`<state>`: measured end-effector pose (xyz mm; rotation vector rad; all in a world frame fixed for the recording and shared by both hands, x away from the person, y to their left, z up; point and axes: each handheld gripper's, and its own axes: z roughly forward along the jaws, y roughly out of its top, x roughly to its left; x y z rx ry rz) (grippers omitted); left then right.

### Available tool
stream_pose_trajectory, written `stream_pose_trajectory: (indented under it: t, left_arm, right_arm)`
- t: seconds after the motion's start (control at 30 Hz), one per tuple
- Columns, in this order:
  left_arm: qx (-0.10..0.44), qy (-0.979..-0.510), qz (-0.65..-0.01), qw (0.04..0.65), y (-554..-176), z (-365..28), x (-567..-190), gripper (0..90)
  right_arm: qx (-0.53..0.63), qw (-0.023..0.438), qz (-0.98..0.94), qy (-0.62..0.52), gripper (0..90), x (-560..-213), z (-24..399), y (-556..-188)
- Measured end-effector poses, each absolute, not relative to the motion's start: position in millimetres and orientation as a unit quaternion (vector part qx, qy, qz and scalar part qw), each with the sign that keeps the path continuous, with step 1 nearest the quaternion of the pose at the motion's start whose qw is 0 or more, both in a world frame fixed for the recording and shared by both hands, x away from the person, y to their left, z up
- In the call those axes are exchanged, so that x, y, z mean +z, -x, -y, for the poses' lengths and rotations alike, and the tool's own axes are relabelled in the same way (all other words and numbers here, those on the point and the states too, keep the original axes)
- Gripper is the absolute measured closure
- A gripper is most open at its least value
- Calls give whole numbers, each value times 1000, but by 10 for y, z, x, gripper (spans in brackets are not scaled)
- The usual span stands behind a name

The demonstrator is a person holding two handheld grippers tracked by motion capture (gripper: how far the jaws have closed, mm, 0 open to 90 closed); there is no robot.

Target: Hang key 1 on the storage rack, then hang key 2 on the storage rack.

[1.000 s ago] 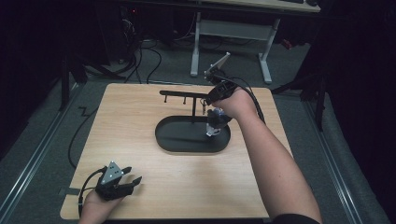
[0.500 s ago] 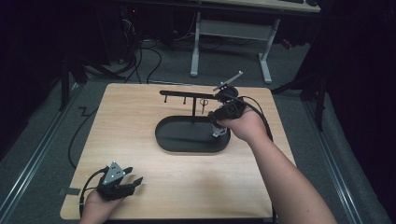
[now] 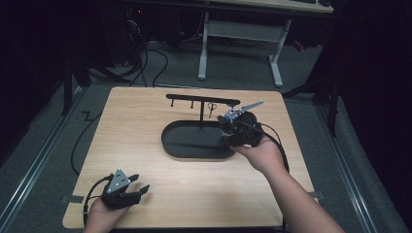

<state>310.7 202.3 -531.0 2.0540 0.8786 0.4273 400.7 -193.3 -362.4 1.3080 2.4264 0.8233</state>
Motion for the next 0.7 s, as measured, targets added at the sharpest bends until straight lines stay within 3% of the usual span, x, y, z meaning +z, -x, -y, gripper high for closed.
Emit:
stream_pose_trajectory:
  t: [0.3,0.53,0.7]
  left_arm:
    - [167,-818,-346,428,-3067,-2001,-5301,415]
    - [171,-820,-339,428,-3040,-1957,-5284,415]
    - [171,-816,-342,434,-3017,-1944,-5269,415]
  right_arm:
    - [321,170,-816,-449,370,-4005,2106,-3671]
    - [368,196,-775,-475,340,-4854,2463,-3245]
    - [379,211,-762,-481,288,-5131,2602,-3057]
